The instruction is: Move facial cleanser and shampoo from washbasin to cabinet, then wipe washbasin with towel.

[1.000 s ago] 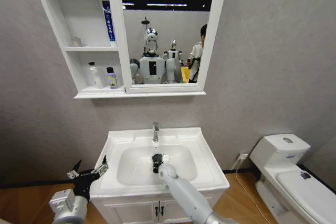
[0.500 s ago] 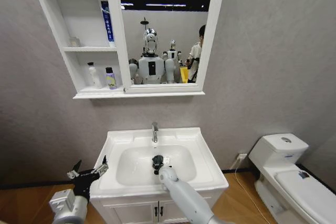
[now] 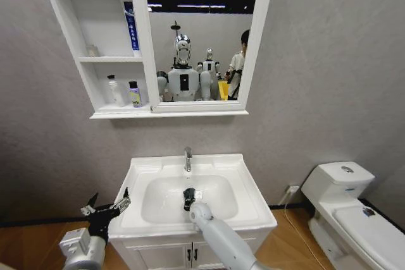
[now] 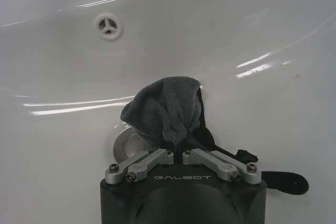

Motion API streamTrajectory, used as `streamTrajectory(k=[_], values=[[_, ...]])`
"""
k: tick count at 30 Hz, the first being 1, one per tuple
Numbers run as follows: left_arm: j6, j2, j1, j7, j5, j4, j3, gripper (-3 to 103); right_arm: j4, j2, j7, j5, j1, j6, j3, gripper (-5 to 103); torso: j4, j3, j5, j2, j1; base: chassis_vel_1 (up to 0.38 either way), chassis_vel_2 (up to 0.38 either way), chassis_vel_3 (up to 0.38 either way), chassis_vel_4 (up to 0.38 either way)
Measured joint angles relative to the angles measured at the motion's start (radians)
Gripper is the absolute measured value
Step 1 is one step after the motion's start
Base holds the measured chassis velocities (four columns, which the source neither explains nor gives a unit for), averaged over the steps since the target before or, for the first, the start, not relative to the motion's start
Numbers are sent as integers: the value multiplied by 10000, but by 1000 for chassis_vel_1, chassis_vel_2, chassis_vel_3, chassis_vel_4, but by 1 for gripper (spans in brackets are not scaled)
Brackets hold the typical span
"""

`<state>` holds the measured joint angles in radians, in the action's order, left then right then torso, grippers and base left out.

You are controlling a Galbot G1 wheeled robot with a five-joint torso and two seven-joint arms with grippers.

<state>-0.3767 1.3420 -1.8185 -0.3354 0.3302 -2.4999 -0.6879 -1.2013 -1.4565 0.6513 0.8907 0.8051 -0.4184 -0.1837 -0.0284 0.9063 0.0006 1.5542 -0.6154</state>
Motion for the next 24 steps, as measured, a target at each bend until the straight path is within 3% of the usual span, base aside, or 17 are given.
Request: streamTrajectory(k=[10, 24], values=[[0, 0, 0, 0, 0, 0, 0, 100, -712, 655, 384, -447, 542, 37, 649, 2, -5, 2, -6, 1, 1, 0, 0, 0, 0], [0, 0, 0, 0, 0, 0, 0, 100, -939, 880, 470, -1173, 622, 190, 1295, 2, -7, 6, -5, -4, -3, 0, 0, 0, 0]])
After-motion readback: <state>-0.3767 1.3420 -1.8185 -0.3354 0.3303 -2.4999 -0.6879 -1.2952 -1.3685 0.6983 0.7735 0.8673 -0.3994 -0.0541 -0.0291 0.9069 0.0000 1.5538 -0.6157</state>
